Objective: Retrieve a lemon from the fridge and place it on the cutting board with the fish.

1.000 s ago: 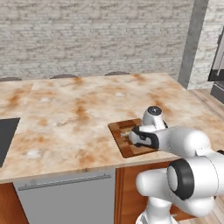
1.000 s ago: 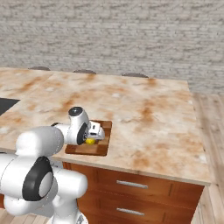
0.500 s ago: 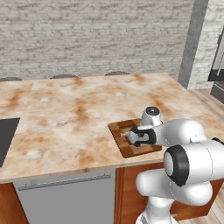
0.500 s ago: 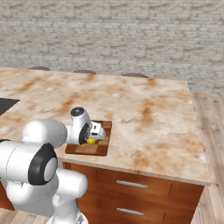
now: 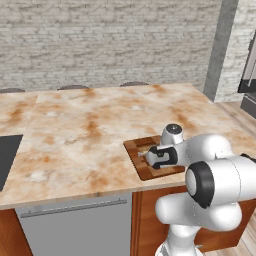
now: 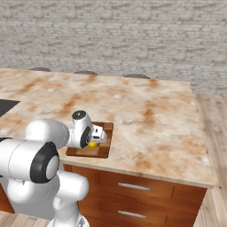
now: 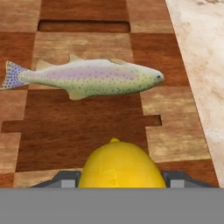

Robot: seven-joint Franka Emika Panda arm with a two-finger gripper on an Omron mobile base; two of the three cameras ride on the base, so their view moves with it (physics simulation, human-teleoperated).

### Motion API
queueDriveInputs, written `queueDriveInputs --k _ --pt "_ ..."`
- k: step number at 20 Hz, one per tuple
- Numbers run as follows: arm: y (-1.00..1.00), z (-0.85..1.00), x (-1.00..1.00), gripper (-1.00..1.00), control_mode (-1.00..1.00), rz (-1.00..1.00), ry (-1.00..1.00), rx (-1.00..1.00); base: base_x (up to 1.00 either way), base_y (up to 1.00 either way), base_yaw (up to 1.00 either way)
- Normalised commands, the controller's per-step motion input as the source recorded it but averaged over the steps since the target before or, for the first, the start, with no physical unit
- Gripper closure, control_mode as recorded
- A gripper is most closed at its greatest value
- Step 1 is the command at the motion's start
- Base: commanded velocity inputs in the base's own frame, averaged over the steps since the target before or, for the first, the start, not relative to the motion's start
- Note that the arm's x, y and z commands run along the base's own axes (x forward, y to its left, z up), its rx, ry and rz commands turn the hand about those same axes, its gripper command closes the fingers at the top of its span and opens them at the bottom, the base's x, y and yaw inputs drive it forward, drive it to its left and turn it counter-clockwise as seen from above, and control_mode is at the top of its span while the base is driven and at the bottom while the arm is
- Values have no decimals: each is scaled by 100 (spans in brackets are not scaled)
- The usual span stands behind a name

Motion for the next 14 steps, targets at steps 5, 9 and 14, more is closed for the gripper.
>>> queueDriveInputs --k 5,9,14 --pt "0 -1 1 -100 -100 0 0 0 0 0 0" --pt "0 0 1 -100 -100 0 0 0 0 0 0" --pt "0 0 1 -100 -100 0 2 0 0 0 0"
